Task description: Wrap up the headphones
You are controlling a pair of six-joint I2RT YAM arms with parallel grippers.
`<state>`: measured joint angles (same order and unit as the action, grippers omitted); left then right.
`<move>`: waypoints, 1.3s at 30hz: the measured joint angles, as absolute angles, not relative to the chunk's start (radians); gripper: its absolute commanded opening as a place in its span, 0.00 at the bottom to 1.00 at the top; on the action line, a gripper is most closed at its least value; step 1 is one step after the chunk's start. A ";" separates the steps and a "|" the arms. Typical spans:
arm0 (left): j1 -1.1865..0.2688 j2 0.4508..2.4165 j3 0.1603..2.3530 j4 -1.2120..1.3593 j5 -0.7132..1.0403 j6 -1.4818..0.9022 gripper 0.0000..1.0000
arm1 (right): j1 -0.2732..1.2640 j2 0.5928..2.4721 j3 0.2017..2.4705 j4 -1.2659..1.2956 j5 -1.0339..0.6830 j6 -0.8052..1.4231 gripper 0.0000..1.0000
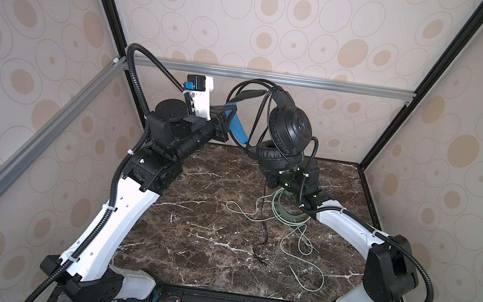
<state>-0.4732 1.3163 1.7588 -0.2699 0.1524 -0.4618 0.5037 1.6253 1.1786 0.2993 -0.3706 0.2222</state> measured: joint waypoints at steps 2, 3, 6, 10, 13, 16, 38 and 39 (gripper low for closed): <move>-0.473 1.316 1.757 -0.263 0.128 -0.477 0.00 | 0.505 1.629 1.178 0.315 -0.379 0.231 0.06; -0.472 1.316 1.752 -0.255 0.115 -0.485 0.00 | 0.505 1.629 1.178 0.320 -0.379 0.232 0.05; -0.470 1.310 1.719 -0.221 0.083 -0.515 0.00 | 0.511 1.628 1.176 0.322 -0.371 0.225 0.02; -0.466 1.309 1.686 -0.191 0.031 -0.561 0.00 | 0.534 1.611 1.153 0.289 -0.351 0.202 0.00; -0.461 1.314 1.680 -0.187 -0.024 -0.588 0.00 | 0.560 1.575 1.121 0.265 -0.325 0.191 0.00; -0.454 1.324 1.679 -0.180 -0.078 -0.617 0.00 | 0.594 1.528 1.103 0.220 -0.287 0.163 0.00; -0.395 1.444 1.534 -0.179 -0.313 -0.801 0.00 | 0.925 1.441 1.222 -0.237 0.111 -0.140 0.00; -0.388 1.444 1.523 -0.181 -0.309 -0.812 0.00 | 0.935 1.441 1.229 -0.249 0.120 -0.146 0.00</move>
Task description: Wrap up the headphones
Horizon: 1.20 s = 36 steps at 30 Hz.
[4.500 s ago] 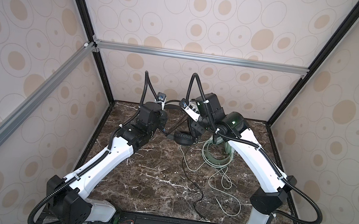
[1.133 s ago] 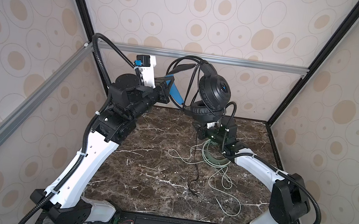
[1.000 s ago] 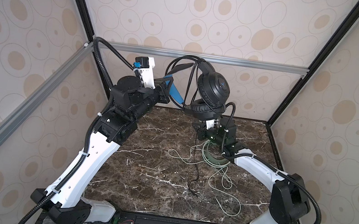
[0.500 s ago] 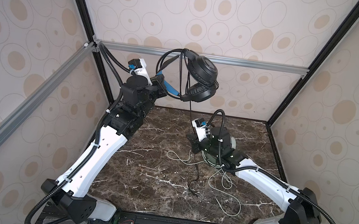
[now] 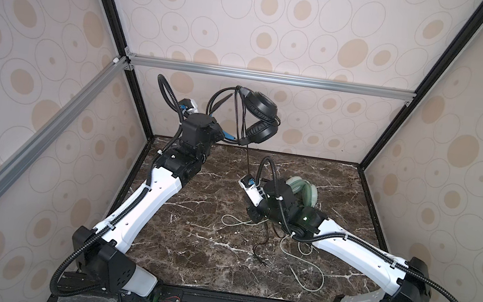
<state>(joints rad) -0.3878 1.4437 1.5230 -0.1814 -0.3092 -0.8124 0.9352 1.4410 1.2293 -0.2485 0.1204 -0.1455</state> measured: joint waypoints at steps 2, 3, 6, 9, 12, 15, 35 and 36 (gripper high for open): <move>-0.379 1.445 1.518 -0.202 -0.302 -0.828 0.00 | 0.944 1.441 1.230 -0.259 0.133 -0.147 0.00; -0.373 1.445 1.518 -0.210 -0.293 -0.844 0.00 | 0.945 1.441 1.228 -0.264 0.136 -0.144 0.00; -0.346 1.443 1.511 -0.210 -0.229 -0.911 0.00 | 0.944 1.439 1.211 -0.261 0.141 -0.128 0.00; -0.318 1.444 1.518 -0.248 -0.178 -0.962 0.00 | 0.944 1.436 1.182 -0.249 0.157 -0.110 0.00; -0.305 1.446 1.531 -0.299 -0.140 -0.992 0.00 | 0.943 1.436 1.145 -0.229 0.172 -0.091 0.00; -0.304 1.446 1.535 -0.334 -0.120 -1.013 0.00 | 0.943 1.436 1.125 -0.223 0.179 -0.073 0.00; -0.292 1.446 1.532 -0.355 -0.052 -1.110 0.00 | 0.943 1.476 1.130 -0.205 0.182 -0.061 0.00; -0.294 1.446 1.532 -0.355 -0.057 -1.105 0.00 | 0.943 1.477 1.131 -0.206 0.178 -0.061 0.00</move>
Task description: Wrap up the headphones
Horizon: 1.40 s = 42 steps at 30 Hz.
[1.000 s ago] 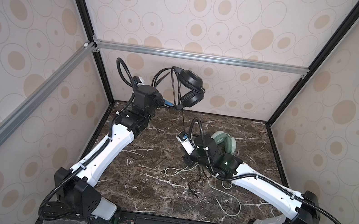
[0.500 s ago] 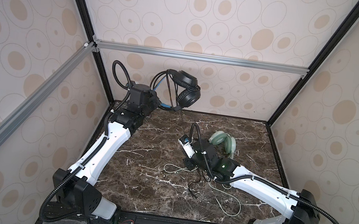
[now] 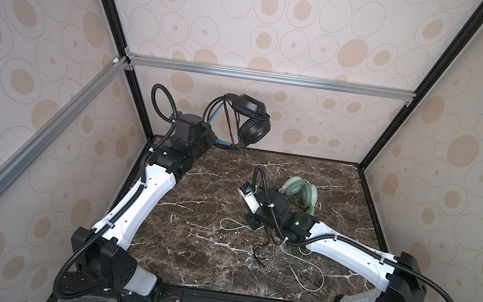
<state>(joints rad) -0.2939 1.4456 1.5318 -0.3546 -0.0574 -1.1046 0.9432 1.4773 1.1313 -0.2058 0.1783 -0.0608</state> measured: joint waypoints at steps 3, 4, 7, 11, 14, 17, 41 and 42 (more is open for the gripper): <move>-0.306 1.446 1.532 -0.352 -0.098 -1.074 0.00 | 0.944 1.481 1.146 -0.220 0.160 -0.061 0.00; -0.311 1.446 1.532 -0.348 -0.118 -1.060 0.00 | 0.944 1.481 1.153 -0.226 0.153 -0.061 0.00; -0.335 1.446 1.523 -0.311 -0.190 -1.010 0.00 | 0.952 1.481 1.188 -0.254 0.138 -0.066 0.00; -0.377 1.454 1.492 -0.229 -0.289 -0.940 0.00 | 0.967 1.482 1.266 -0.309 0.107 -0.079 0.00; -0.407 1.474 1.469 -0.178 -0.357 -0.875 0.00 | 0.971 1.488 1.334 -0.352 0.086 -0.088 0.00; -0.440 1.504 1.445 -0.134 -0.417 -0.788 0.00 | 0.970 1.502 1.401 -0.390 0.076 -0.097 0.00; -0.548 1.349 1.227 -0.092 -0.513 -0.147 0.00 | 0.885 1.695 1.919 -0.810 0.295 -0.414 0.00; -0.548 1.347 1.224 -0.094 -0.509 -0.132 0.00 | 0.885 1.707 1.937 -0.819 0.310 -0.434 0.00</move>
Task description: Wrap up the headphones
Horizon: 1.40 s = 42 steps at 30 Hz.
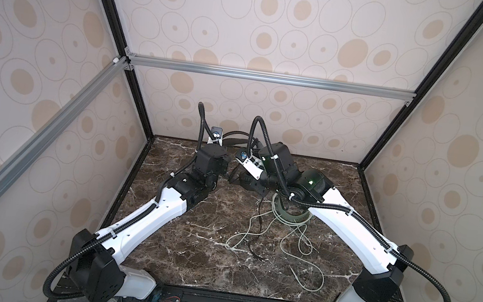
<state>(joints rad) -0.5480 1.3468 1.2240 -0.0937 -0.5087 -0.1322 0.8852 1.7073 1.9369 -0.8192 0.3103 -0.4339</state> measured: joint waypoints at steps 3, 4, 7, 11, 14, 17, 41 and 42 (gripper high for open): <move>-0.551 1.344 1.221 -0.100 -0.498 -0.093 0.00 | 0.885 1.738 1.979 -0.846 0.345 -0.480 0.00; -0.552 1.343 1.219 -0.101 -0.496 -0.083 0.00 | 0.885 1.744 1.988 -0.852 0.354 -0.492 0.00; -0.552 1.340 1.219 -0.105 -0.488 -0.061 0.00 | 0.888 1.750 2.012 -0.867 0.376 -0.517 0.00; -0.556 1.325 1.219 -0.102 -0.469 -0.054 0.00 | 0.896 1.751 2.061 -0.892 0.390 -0.521 0.00; -0.559 1.316 1.232 -0.100 -0.467 -0.043 0.00 | 0.904 1.752 2.090 -0.903 0.407 -0.521 0.01; -0.562 1.317 1.263 -0.116 -0.489 -0.023 0.00 | 0.918 1.752 2.096 -0.893 0.422 -0.528 0.00; -0.688 1.379 1.589 -0.273 -0.741 0.196 0.00 | 0.952 1.716 2.206 -0.671 0.398 -0.667 0.13; -0.688 1.391 1.591 -0.297 -0.733 0.200 0.00 | 0.946 1.700 2.183 -0.656 0.387 -0.659 0.12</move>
